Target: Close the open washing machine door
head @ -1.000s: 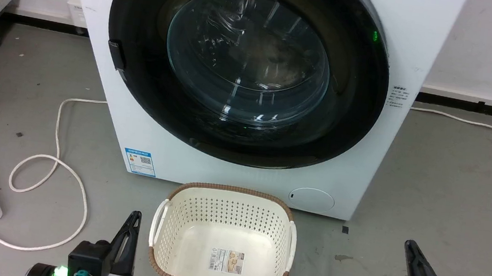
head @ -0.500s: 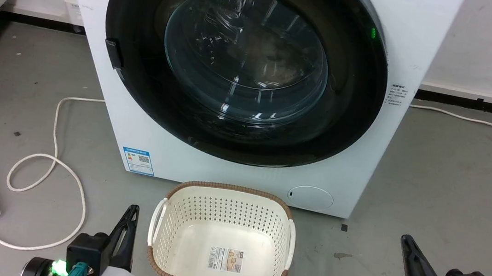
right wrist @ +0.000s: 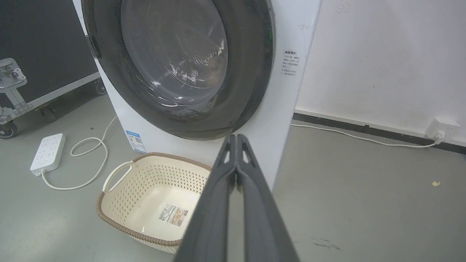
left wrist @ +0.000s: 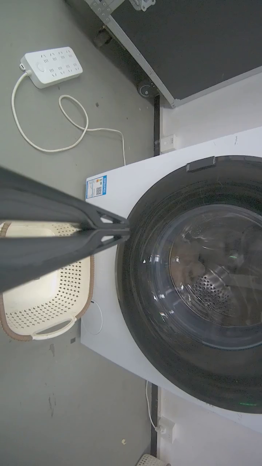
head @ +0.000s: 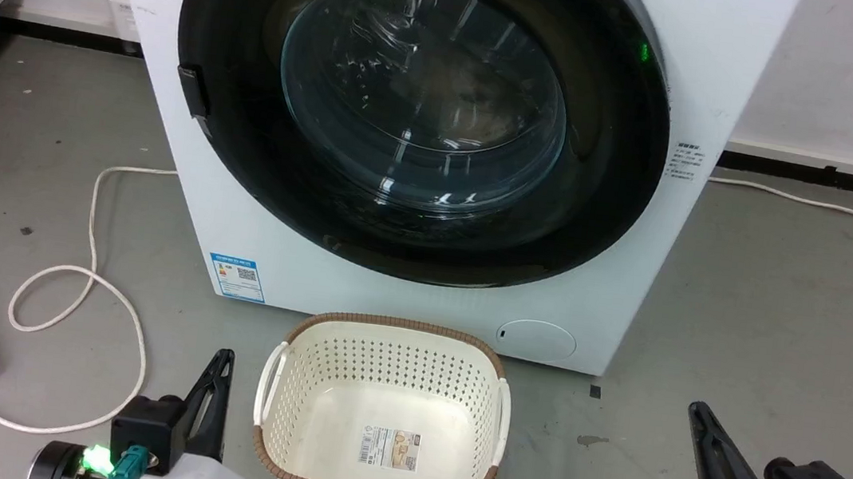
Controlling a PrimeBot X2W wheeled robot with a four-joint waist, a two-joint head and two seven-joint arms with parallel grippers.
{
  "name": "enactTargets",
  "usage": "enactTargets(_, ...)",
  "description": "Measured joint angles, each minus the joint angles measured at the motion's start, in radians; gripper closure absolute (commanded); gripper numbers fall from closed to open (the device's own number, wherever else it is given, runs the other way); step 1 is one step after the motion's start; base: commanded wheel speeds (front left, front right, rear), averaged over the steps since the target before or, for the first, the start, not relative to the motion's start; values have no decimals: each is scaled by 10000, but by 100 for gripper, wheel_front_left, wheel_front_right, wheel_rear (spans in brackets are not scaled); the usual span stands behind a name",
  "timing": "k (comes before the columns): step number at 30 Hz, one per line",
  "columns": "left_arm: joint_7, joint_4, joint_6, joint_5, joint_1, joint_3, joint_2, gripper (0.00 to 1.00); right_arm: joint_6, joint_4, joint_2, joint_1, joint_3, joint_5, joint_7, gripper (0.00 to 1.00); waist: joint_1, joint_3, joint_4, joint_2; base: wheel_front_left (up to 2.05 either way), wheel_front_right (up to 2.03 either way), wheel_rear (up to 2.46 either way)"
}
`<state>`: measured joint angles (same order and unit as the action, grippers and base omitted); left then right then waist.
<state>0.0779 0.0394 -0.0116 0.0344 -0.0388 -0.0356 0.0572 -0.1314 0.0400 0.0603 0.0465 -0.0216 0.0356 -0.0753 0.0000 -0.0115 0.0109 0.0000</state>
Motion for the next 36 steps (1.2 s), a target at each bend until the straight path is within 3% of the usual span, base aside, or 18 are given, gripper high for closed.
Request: enactTargets(36,-757,-330,88,-274,216,314,-56,100,0,-330,-48,-327,205,-280,746,100,0,115,-110,0,0,0,0)
